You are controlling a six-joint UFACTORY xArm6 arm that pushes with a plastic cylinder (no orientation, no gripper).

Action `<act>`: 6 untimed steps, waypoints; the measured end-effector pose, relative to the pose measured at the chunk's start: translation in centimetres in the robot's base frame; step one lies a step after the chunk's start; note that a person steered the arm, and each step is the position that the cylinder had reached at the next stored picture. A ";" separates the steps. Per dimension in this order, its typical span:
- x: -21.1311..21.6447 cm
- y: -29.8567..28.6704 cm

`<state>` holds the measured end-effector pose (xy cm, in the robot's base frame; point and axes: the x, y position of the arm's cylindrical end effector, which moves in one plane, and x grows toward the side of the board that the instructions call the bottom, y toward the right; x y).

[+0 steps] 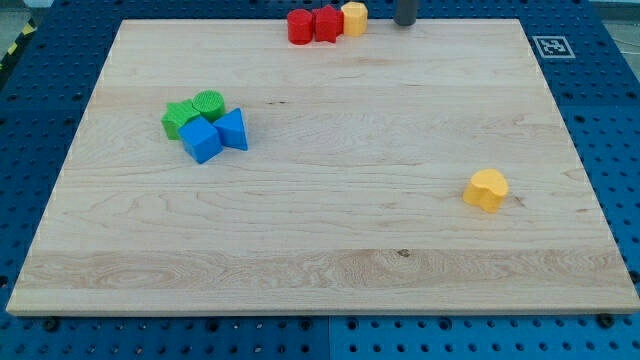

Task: Place the yellow hexagon towards the right side of the red star

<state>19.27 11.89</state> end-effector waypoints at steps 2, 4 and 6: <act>0.0 -3.3; 0.3 -3.5; 0.5 -3.9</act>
<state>19.82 8.02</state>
